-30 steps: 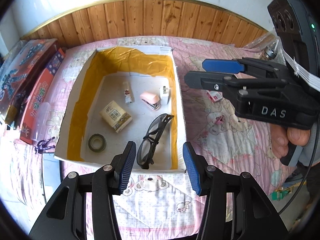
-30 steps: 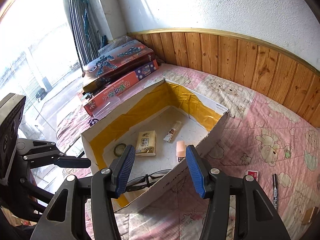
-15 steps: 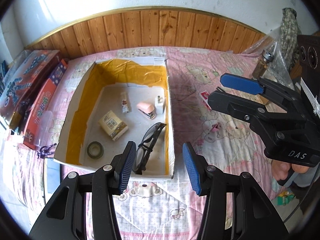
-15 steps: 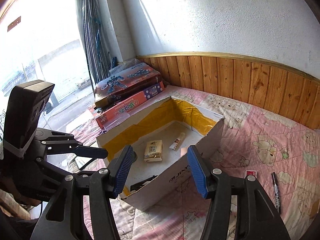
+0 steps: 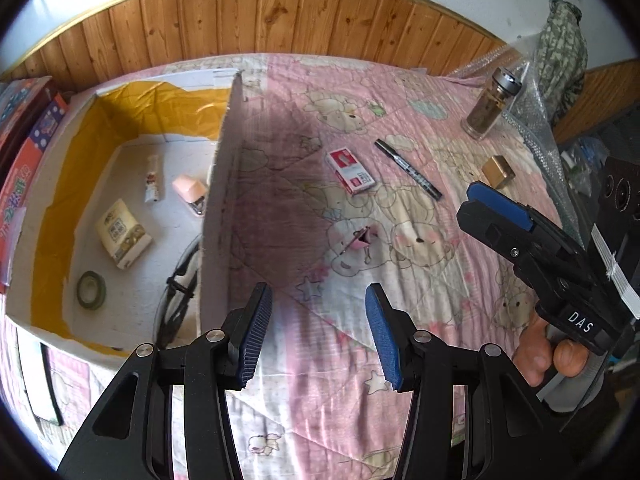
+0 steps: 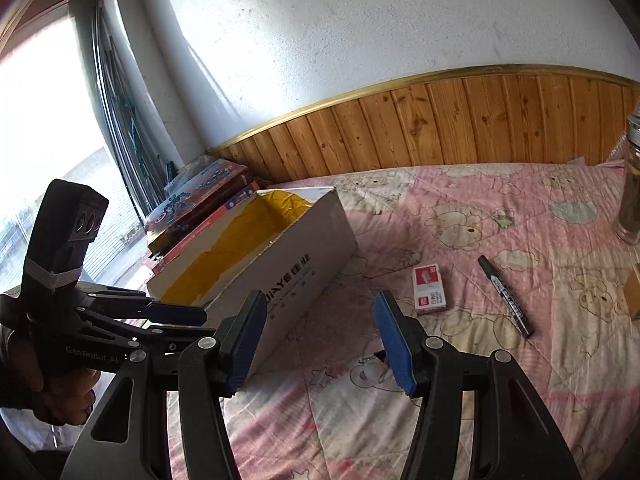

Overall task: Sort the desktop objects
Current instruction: 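Withdraw both open tools from the box toward the marker and clip, then grasp the pink binder clip with the left tool while the right tool grasps the black marker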

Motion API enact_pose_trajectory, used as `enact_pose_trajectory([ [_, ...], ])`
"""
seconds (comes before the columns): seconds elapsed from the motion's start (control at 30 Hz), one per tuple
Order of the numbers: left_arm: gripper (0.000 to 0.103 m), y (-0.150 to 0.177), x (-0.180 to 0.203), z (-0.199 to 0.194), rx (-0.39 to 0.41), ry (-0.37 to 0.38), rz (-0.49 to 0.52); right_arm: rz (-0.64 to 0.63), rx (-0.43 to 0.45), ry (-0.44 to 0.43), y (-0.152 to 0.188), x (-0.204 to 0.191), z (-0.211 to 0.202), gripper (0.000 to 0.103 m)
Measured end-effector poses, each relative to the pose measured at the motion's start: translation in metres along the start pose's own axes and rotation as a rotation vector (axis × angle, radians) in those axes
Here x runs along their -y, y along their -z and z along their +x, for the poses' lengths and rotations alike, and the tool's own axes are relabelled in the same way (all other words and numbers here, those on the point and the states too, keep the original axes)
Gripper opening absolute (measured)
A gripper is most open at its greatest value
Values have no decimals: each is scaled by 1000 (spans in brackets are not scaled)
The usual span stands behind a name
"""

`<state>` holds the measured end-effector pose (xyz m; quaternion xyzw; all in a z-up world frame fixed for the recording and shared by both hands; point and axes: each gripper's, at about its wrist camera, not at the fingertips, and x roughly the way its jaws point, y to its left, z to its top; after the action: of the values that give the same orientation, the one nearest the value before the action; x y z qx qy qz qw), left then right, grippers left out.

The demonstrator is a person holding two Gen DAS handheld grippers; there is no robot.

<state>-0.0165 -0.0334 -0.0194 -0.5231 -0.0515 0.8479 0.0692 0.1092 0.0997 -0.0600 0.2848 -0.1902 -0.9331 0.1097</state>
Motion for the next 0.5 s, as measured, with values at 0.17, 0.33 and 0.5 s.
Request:
enact_pose_trajectory([
  [0.17,51,-13,25,41,-48,11,49,53,-34,77,6,39,5,58],
  [0.33,51,-22,32,87,-109,1,55,54,-83,148,4,70,21,58],
  [0.5,51,-24,27,123,-168,6,17,25,-139,189,-1,95,48,58],
])
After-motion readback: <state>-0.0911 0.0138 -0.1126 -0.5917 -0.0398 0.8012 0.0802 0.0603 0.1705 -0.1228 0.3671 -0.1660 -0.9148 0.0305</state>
